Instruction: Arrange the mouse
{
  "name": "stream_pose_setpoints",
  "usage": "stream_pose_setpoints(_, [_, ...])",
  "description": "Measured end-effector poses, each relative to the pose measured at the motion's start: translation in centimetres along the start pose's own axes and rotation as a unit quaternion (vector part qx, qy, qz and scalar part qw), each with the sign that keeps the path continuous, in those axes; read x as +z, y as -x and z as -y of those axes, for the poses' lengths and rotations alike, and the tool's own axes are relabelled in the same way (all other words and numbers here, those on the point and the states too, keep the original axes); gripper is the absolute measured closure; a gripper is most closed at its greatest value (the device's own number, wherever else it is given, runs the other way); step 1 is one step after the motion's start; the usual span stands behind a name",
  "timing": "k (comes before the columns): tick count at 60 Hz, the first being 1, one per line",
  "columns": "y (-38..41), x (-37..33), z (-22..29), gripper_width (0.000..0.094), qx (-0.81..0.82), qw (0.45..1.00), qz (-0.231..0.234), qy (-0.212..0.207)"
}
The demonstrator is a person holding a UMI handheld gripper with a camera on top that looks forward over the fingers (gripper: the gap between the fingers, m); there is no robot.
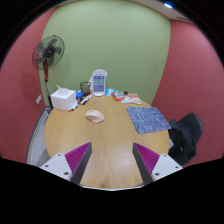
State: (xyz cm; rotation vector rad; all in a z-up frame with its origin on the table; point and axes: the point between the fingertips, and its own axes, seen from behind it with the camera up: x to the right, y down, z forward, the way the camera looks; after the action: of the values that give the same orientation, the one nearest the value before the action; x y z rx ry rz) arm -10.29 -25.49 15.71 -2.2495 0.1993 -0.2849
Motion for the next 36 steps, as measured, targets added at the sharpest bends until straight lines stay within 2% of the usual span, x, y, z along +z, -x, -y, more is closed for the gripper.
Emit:
stream_pose_setpoints(23, [6.7, 22.2, 4.7, 0.0096, -0.063, 0.997, 0.051, -0.017])
stream_pose_setpoints(36, [9.0, 29.7, 6.2, 0.0098, -0.094, 0.993, 0.076, 0.004])
